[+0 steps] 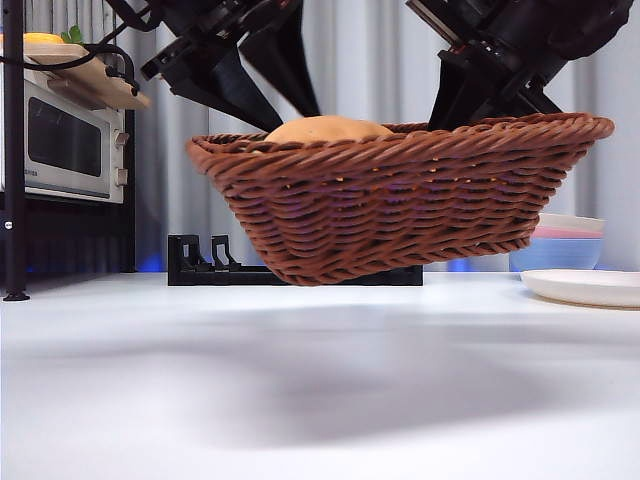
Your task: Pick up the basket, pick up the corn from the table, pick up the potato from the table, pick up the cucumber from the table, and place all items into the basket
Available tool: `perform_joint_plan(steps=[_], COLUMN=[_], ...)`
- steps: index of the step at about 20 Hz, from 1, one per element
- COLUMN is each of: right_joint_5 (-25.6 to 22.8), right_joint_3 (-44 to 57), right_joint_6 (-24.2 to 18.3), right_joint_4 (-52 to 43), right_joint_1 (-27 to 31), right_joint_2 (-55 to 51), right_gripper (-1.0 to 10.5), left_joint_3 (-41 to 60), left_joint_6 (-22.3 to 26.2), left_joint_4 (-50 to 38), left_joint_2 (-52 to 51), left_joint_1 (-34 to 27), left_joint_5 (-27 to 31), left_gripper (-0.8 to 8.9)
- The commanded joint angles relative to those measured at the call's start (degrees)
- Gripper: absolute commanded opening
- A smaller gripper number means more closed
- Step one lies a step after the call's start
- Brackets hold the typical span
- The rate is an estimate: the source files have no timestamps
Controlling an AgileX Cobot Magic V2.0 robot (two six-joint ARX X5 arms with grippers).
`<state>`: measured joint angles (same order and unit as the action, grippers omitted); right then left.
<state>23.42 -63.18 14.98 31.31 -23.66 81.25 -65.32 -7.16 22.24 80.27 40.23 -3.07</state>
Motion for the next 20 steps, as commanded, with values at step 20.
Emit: perform_joint_plan(steps=[20], right_joint_5=[-5.6], right_joint_3=[0.0], right_joint_6=[14.1], right_joint_4=[-16.2], right_joint_1=[0.0], right_joint_2=[19.2], right_gripper=[-0.2], left_joint_3=[-18.5], left_joint_6=[-0.4], left_joint_4=[17.6], left_joint_2=[-17.9], left_joint_1=[4.2], left_joint_5=[-0.1], left_gripper=[5.03])
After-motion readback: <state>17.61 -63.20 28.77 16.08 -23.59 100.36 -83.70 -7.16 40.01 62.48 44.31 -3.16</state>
